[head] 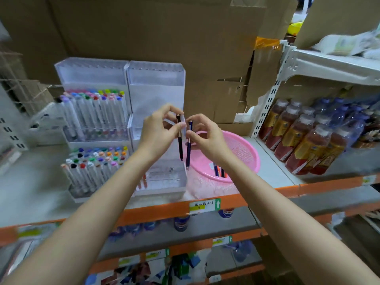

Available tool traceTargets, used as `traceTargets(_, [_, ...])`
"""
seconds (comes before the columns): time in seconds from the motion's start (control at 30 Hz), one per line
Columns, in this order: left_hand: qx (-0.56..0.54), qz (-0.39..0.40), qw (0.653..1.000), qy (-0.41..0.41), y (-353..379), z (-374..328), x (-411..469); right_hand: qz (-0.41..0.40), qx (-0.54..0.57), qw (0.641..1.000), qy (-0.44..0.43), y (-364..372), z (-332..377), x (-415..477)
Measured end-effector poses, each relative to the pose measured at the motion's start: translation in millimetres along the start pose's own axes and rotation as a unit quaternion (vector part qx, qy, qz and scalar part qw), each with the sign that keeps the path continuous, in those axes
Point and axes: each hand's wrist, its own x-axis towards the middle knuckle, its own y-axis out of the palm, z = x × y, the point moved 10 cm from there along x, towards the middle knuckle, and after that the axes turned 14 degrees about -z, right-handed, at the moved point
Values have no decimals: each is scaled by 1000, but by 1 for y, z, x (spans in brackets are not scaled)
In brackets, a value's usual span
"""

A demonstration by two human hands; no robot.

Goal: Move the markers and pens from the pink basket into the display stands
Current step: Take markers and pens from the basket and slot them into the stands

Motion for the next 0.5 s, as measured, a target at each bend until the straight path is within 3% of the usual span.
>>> traceTargets(0.2, [31, -11, 999, -20, -53, 16, -6, 3, 17, 1000, 5, 31, 21, -17])
traceTargets(0.5, [75, 17, 997, -33, -77, 47, -19, -18, -45, 999, 5, 58, 8, -31])
